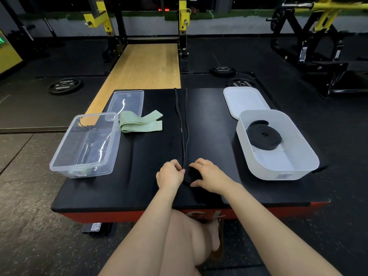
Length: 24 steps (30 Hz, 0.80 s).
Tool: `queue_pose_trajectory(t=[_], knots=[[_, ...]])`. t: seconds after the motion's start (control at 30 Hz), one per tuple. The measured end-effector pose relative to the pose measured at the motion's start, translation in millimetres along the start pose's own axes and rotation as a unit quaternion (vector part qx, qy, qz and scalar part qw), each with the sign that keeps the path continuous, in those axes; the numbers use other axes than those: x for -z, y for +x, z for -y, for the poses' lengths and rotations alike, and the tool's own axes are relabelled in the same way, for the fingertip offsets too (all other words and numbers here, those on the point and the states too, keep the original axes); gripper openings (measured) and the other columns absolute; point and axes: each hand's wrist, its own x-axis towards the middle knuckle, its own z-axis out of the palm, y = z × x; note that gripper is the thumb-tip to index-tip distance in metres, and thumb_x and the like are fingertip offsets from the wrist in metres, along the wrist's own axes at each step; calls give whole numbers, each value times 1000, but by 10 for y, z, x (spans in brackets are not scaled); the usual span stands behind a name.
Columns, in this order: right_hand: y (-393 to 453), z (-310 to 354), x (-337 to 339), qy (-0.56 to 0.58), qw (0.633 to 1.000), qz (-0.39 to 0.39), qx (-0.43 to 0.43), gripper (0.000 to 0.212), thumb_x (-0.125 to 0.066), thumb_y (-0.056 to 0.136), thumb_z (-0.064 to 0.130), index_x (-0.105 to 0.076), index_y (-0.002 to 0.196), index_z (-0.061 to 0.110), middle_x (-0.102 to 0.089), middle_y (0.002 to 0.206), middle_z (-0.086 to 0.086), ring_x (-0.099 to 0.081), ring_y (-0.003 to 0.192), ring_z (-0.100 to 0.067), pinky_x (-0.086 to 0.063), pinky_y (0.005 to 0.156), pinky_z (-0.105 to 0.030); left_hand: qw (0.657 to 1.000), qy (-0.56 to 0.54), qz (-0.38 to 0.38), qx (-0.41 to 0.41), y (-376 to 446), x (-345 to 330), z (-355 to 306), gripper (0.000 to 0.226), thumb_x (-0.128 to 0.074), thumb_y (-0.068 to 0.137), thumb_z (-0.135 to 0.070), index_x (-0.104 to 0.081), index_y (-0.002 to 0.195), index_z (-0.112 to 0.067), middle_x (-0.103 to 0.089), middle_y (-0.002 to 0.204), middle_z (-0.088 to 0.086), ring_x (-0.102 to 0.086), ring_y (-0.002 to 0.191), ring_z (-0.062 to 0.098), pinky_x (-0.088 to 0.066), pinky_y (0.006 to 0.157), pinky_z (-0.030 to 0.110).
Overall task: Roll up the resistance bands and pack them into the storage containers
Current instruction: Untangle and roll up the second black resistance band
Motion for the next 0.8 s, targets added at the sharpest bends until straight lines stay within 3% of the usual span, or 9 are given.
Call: queue_pose_trajectory(t=[0.2, 0.3, 0.4, 0.6, 0.8], knots=[[-94, 135, -171, 31, 991, -95, -93, 66, -68, 77, 53, -48, 124, 10, -45, 120, -2, -42, 116, -19, -41, 96, -30, 1000, -31, -4, 5, 5, -26, 1, 8, -60, 89, -24, -59, 96, -20, -63, 105, -2, -57, 102, 17, -37, 95, 32], [-73, 227, -255, 7, 987, -127, -96, 60, -64, 83, 49, -47, 122, 6, -44, 125, -7, -40, 118, -23, -39, 96, -32, 999, -52, -5, -8, -10, -36, -9, 23, -60, 89, -18, -60, 112, -22, -63, 108, -4, -57, 104, 15, -40, 97, 33], [-55, 217, -262, 2, 986, -143, -84, 51, -62, 86, 44, -49, 118, 7, -46, 121, -5, -42, 116, -22, -38, 94, -30, 997, -73, -3, -14, -30, -36, -12, 25, -60, 89, -14, -63, 113, -22, -62, 110, -3, -57, 102, 15, -41, 98, 34], [-6, 125, -146, -8, 994, -101, -48, 57, -67, 82, 42, -50, 128, 13, -48, 123, 0, -40, 116, -19, -36, 93, -27, 996, -77, 4, -41, -80, 23, 47, 18, -59, 90, -16, -66, 106, -18, -61, 108, -3, -57, 102, 15, -39, 101, 35], [38, 14, -16, 3, 1000, -18, -7, 67, -70, 82, 34, -44, 140, 15, -47, 128, 5, -36, 117, -16, -33, 95, -24, 997, -79, 2, -26, -62, 42, 70, 8, -62, 88, -21, -67, 88, -15, -58, 92, -3, -57, 94, 18, -41, 97, 38]])
